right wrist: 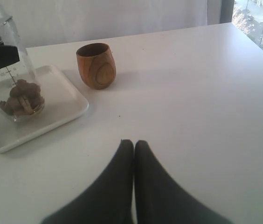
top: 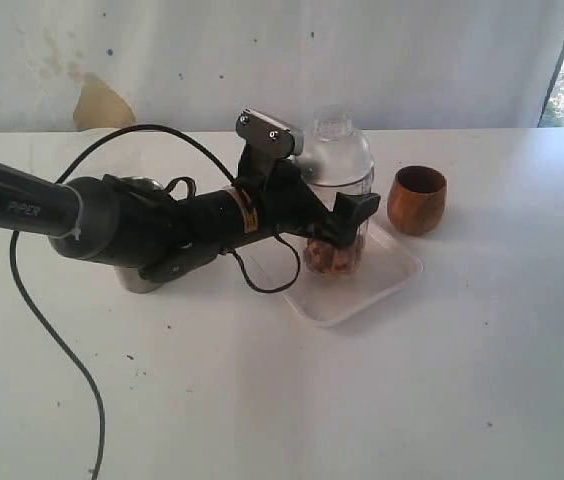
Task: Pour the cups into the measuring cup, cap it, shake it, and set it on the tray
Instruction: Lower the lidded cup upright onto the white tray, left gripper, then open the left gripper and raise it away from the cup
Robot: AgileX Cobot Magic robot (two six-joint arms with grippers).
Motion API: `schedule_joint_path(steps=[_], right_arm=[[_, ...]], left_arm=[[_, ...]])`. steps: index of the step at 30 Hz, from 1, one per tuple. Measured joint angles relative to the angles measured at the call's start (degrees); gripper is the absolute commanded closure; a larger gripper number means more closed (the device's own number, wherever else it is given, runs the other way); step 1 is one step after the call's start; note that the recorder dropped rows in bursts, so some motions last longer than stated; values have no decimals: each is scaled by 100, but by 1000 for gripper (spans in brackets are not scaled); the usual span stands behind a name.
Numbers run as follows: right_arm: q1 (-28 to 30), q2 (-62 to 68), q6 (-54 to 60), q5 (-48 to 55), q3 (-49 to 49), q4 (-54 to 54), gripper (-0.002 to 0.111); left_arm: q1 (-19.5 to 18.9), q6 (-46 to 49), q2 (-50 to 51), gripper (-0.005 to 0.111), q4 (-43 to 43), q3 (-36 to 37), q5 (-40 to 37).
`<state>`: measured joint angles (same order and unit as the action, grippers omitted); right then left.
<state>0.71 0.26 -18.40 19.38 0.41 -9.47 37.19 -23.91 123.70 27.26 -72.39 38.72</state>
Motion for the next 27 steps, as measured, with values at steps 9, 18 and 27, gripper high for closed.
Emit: schedule_joint_path(steps=[9, 18, 27], right_arm=[[0, 0, 0, 0, 0, 0, 108], [0, 0, 0, 0, 0, 0, 108], [0, 0, 0, 0, 0, 0, 108]], left_arm=[[0, 305, 25, 2, -53, 0, 82], [0, 313, 25, 2, -53, 0, 408], [0, 461, -227, 2, -178, 0, 1194]])
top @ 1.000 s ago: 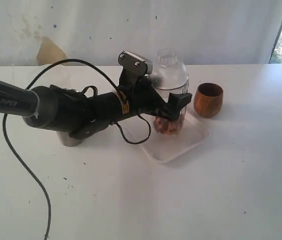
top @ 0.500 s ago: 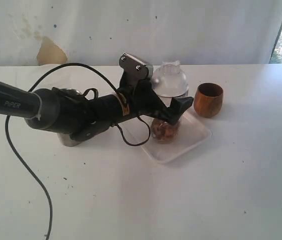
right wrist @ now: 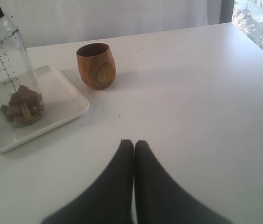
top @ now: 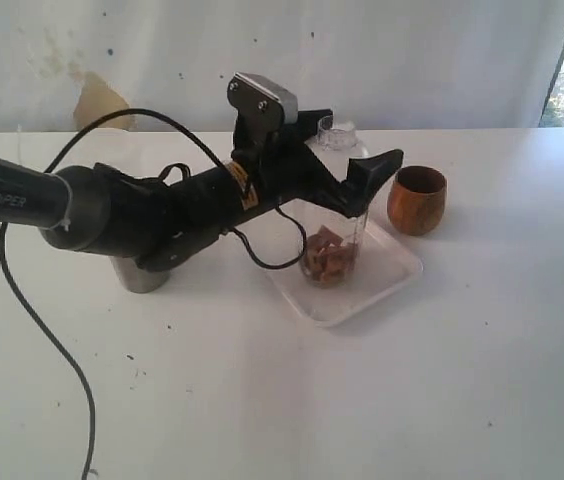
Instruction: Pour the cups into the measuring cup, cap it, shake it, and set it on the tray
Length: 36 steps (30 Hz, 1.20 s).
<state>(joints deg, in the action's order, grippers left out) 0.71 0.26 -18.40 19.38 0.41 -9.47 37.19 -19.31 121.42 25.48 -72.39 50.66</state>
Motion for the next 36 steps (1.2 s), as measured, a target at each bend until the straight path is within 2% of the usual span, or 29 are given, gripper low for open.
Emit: schedule_joint_path(steps=[5, 7, 9, 10, 14, 15, 19, 28, 36], right_arm=[[0, 0, 0, 0, 0, 0, 108], [0, 0, 0, 0, 0, 0, 108], [0, 0, 0, 0, 0, 0, 108], [0, 0, 0, 0, 0, 0, 108], [0, 0, 0, 0, 0, 0, 108], [0, 0, 0, 0, 0, 0, 108], [0, 0, 0, 0, 0, 0, 108], [0, 0, 0, 0, 0, 0, 108], [0, 0, 0, 0, 0, 0, 108]], left_arm=[[0, 257, -560, 4, -151, 0, -451], [0, 257, -733, 13, -164, 0, -748], [0, 257, -951, 29, -205, 0, -1207], [0, 257, -1064, 41, -247, 0, -1417], [0, 257, -1507, 103, -392, 0, -2629], [0, 257, -1620, 106, -417, 0, -2931], [0, 271, -2036, 106, -416, 0, -3864], [0, 271, -3117, 106, -443, 11, -5327], [0, 271, -4334, 106, -524, 782, -5437]])
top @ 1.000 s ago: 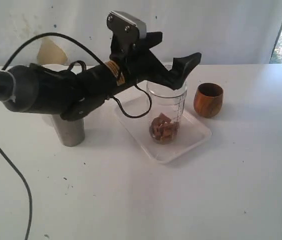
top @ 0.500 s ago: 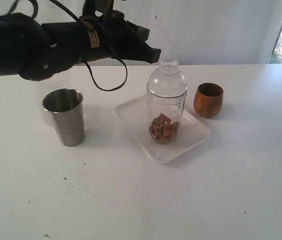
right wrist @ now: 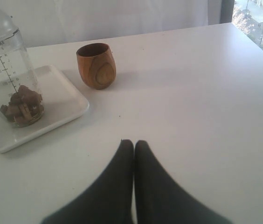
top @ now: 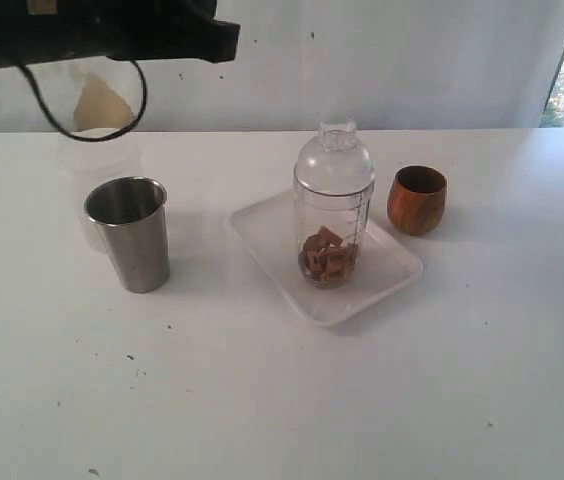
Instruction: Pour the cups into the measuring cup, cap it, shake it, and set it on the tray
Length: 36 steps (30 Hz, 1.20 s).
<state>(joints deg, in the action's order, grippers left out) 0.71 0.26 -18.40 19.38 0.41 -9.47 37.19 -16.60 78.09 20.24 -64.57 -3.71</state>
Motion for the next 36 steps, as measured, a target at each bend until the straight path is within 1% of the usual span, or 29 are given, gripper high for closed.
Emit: schedule_joint_path(steps=[4, 7, 11, 22, 30, 36], right_arm=[[0, 0, 0, 0, 0, 0, 108], [0, 0, 0, 0, 0, 0, 108], [0, 0, 0, 0, 0, 0, 108], [0, 0, -50, 0, 0, 0, 108], [0, 0, -54, 0, 0, 0, 108], [0, 0, -54, 0, 0, 0, 108]], left_arm=[[0, 0, -670, 106, -4, 600, -22], [0, 0, -1201, 106, -232, 1009, -35], [0, 0, -1878, 106, -479, 1515, 132], [0, -9, -3686, 106, -618, 2570, 196], [0, -20, -5111, 106, -618, 3033, 151], [0, 2, -5984, 106, -618, 3250, -205]])
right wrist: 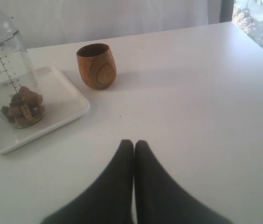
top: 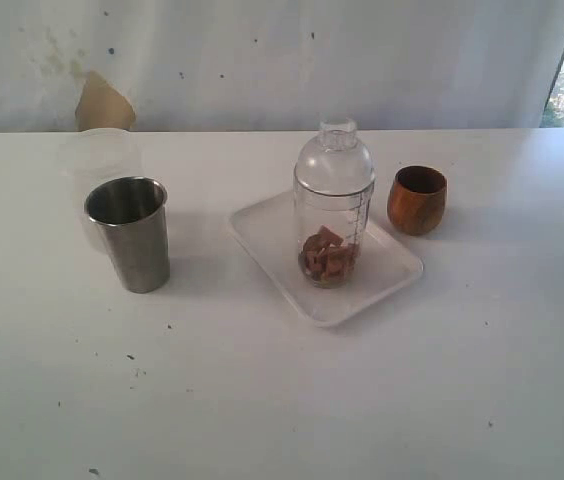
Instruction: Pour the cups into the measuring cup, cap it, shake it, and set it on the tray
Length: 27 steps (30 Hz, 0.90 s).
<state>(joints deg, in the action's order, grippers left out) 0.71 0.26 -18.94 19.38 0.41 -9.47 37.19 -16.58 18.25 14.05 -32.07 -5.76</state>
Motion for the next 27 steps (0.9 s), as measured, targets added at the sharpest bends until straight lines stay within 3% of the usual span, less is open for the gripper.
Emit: schedule_joint_path(steps=[10, 27], right_arm=[[0, 0, -9, 0, 0, 0, 108], [0, 0, -9, 0, 0, 0, 108]], left_arm=[[0, 9, -671, 106, 116, 41, -864], [0, 9, -699, 106, 116, 41, -939]])
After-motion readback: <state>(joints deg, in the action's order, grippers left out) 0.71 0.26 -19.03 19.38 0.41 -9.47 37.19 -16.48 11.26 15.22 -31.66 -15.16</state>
